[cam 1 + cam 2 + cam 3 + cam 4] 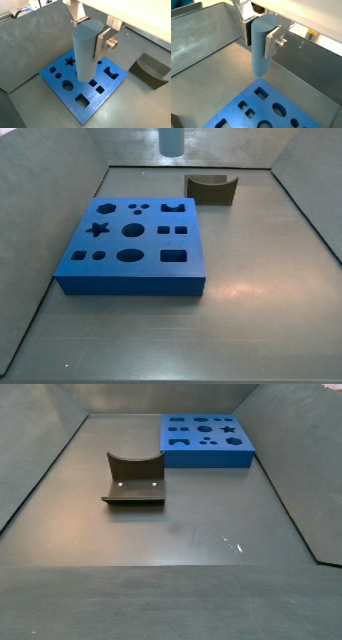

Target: Insert the oval object.

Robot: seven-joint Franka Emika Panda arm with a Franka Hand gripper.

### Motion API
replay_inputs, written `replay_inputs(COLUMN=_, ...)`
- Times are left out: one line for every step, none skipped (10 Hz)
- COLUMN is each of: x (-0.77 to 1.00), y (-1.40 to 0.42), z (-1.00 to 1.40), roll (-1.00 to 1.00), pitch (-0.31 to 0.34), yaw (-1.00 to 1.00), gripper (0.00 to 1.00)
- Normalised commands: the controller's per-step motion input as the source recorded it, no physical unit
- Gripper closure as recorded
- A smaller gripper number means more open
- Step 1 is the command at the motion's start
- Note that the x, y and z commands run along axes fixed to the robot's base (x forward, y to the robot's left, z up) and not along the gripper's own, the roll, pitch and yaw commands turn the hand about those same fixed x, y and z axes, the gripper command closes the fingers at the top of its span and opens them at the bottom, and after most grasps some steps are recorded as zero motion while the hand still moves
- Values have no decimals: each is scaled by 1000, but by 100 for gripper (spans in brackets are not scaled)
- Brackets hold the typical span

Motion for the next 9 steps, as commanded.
replay_inputs(x=-109, y=-197, z=-589, roll=0, pitch=-34, yaw=-857, gripper=100)
replay_inputs(x=-111, y=-123, z=-517, roll=0, pitch=-4, yaw=-911, gripper=100)
replay_inputs(x=-71, y=0, z=-574, roll=4, pitch=-1, yaw=-1000, gripper=100)
replay_inputs(x=-51, y=0, z=-614, roll=0, pitch=-4, yaw=-1000, gripper=100)
replay_inputs(x=-114, y=0, z=-549, roll=26, pitch=0, yaw=-1000, gripper=100)
replay_inputs(x=-197, y=0, z=-400, roll=63, pitch=0, yaw=-943, gripper=100)
replay_inputs(x=-297, y=0, z=-357, roll=86, pitch=9, yaw=-831, gripper=100)
replay_inputs(x=-594, y=-34, z=-426, roll=67, pitch=0, yaw=-569, gripper=100)
replay_inputs(x=-689, y=-54, z=-509, roll=44, pitch=0, yaw=-497, gripper=100)
